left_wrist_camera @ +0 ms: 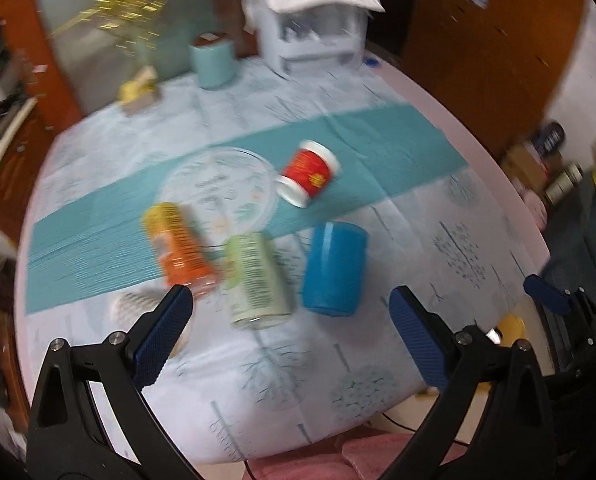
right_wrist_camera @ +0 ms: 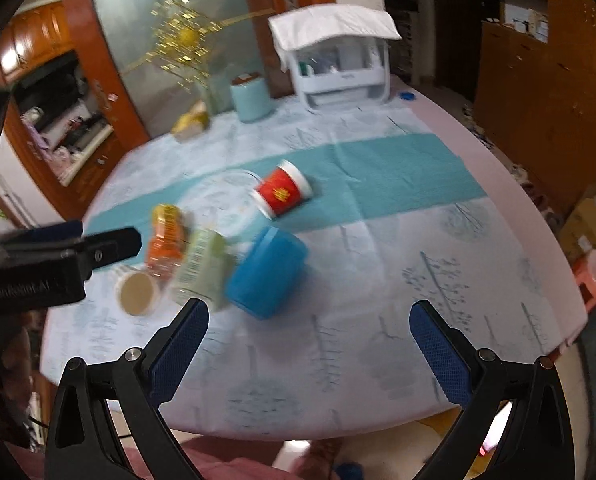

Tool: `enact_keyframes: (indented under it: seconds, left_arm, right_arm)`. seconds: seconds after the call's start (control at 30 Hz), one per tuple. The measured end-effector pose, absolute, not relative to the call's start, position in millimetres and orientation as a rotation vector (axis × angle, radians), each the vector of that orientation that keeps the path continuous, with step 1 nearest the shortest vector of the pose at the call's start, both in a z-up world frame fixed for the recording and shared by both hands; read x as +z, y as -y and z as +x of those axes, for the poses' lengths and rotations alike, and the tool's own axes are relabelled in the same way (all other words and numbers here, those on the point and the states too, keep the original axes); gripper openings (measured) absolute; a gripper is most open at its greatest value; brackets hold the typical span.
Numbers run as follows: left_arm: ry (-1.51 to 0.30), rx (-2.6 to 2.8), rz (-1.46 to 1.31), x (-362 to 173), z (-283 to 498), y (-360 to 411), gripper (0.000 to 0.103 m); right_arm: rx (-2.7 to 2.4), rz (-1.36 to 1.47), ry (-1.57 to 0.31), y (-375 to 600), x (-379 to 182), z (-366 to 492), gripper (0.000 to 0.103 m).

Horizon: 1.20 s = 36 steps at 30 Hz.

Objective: Flip cup upright
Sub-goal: 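Reach the left gripper to the lying blue cup and close on it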

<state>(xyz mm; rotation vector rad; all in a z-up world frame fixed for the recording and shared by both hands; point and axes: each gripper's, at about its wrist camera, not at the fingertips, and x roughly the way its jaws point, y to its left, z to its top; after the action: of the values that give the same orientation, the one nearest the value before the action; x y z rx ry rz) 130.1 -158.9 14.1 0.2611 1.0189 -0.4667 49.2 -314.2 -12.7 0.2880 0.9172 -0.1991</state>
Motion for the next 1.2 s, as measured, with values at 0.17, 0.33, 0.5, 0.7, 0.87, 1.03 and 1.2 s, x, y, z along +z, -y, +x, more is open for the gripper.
enact_keyframes:
  seconds: [0.17,0.33,0.5,0.7,0.87,1.03,1.2]
  left_arm:
    - [-1.187,-0.535,0.326,-28.9,161.3,203.7,0.093]
    - [-1.356,-0.568,0.366,-81.4,189.3,243.6,0.086]
    - [-1.404,-0.566,0.468,-118.9,200.4,270.7,0.076]
    - [-1.416,-0.535,0.566,-144.5,205.8,289.3,0.074]
    - [-1.422,-0.494,0.580,-156.7,214.3,295.2,0.074]
    - [-1.460,-0.451,0.543,-165.7,226.6,293.8,0.074]
    - [-1.485,-0.417,0.520,-168.5,240.3,289.1,0.073]
  right_arm:
    - [-0.256,0.303,-1.037,330.3,-48.9,60.1,0.102]
    - [-0.268,0.374,-1.131,341.5,-86.3,69.5,0.102]
    - [-0.308,0.414,-1.175,355.5,-102.7,74.2,0.102]
    - [-0.337,0.448,-1.222,376.8,-107.7,79.1,0.102]
    - [-0.316,0.472,-1.232,389.0,-107.7,83.9,0.102]
    - [-0.296,0.450,-1.231,391.1,-102.0,86.0,0.102]
    - [-0.294,0.418,-1.217,391.8,-91.3,80.4,0.102]
